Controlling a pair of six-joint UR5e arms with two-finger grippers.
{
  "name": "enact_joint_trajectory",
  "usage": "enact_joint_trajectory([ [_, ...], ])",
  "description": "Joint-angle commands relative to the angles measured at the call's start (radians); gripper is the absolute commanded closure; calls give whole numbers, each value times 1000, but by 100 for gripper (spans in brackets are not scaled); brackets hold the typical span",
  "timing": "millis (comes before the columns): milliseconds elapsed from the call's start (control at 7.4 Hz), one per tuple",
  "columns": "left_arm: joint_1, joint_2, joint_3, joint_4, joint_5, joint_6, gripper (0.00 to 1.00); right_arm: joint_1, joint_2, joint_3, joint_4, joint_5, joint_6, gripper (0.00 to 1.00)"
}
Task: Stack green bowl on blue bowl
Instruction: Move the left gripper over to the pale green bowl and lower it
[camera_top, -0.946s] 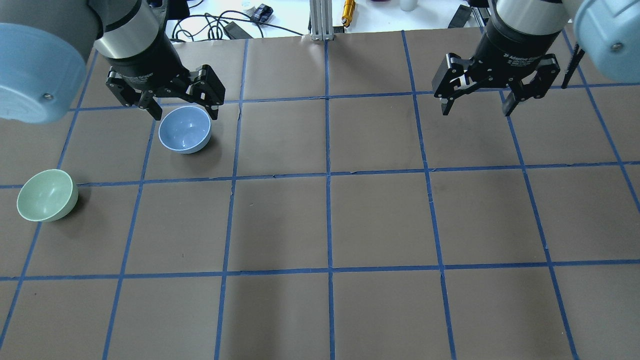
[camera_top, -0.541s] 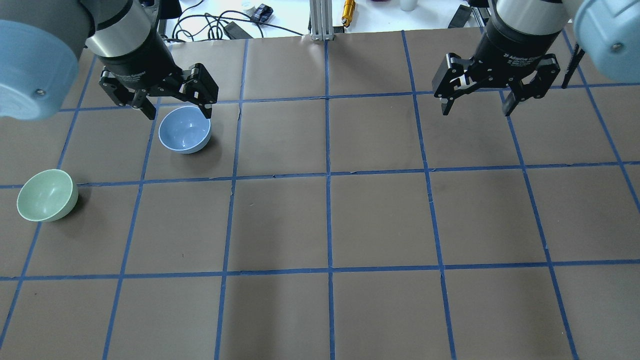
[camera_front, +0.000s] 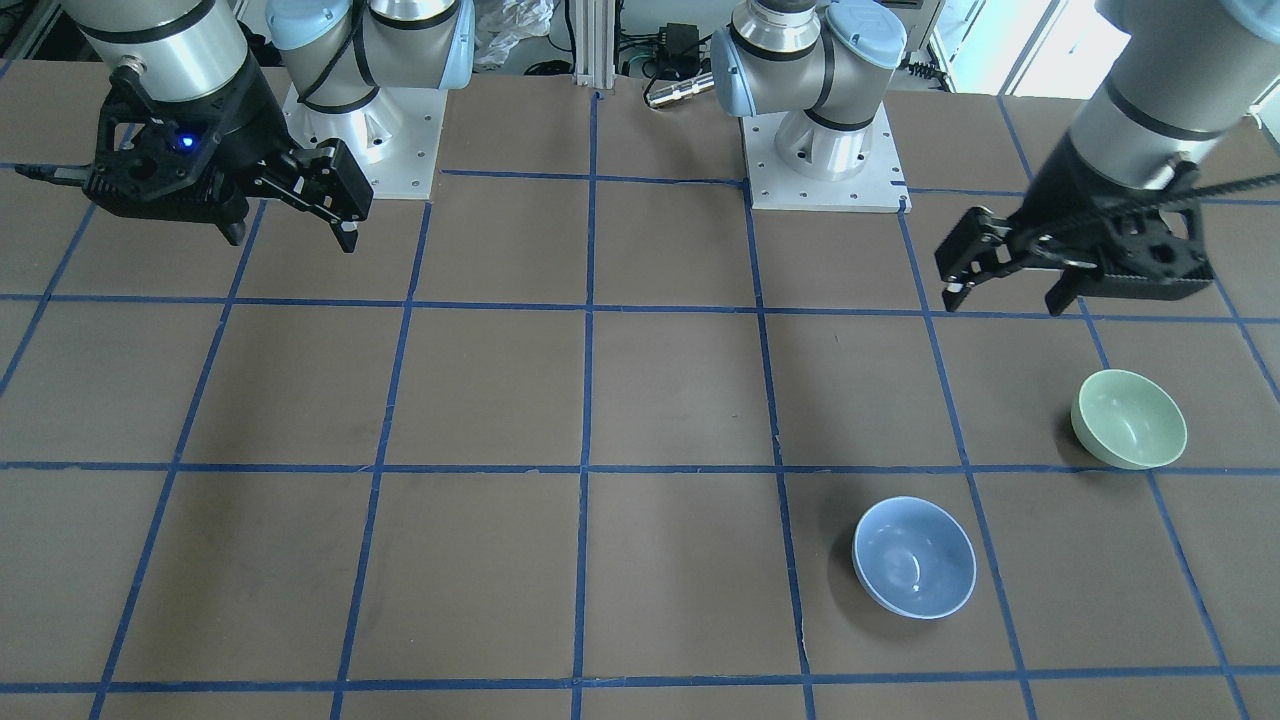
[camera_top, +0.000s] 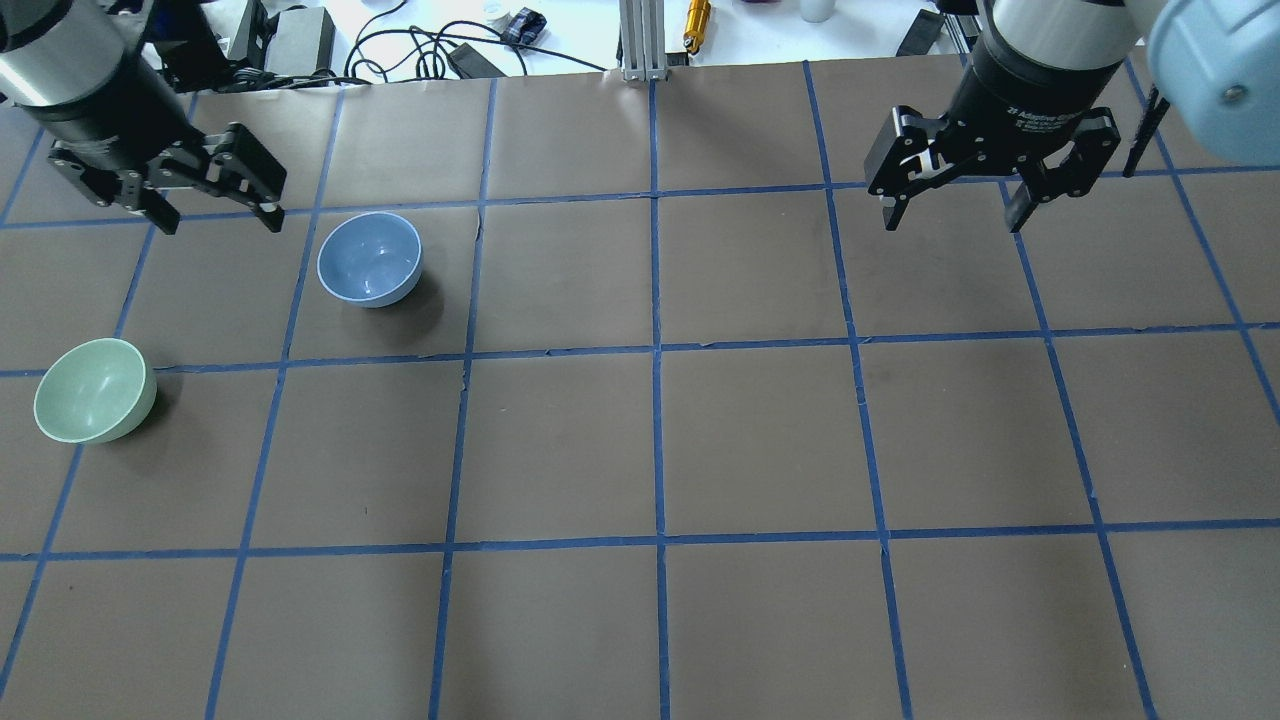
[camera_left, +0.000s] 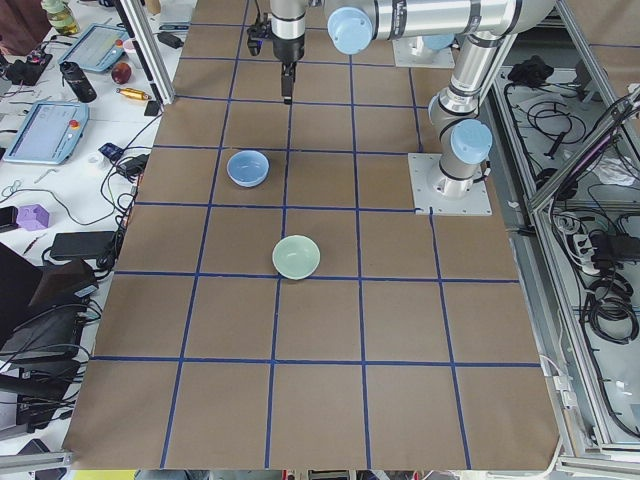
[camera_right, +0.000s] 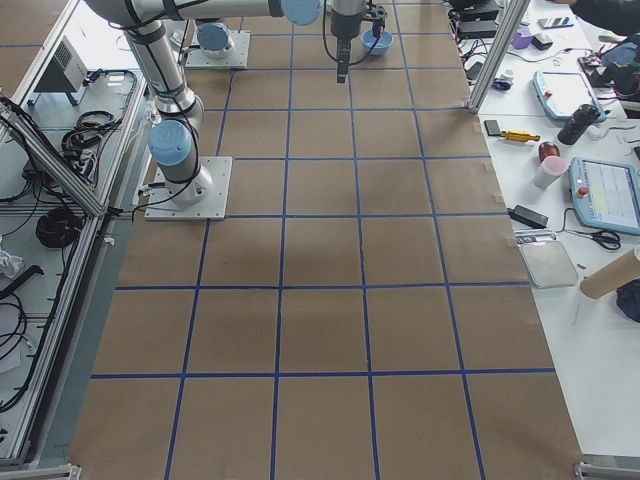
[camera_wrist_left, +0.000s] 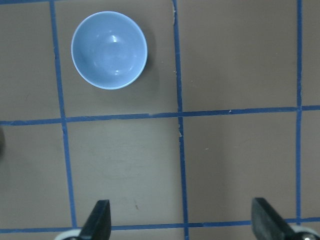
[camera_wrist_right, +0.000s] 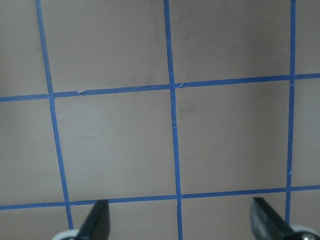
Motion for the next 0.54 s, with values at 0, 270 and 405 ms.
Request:
enact_joint_trajectory([
  [0,177,-25,-32,-19,2,154,0,0,0,0,-1,0,-2,0],
  [270,306,-79,-32,22,2,299,0,0,0,0,-1,0,-2,0],
  [405,369,-116,-34,72,2,375,0,0,0,0,0,0,0,0],
])
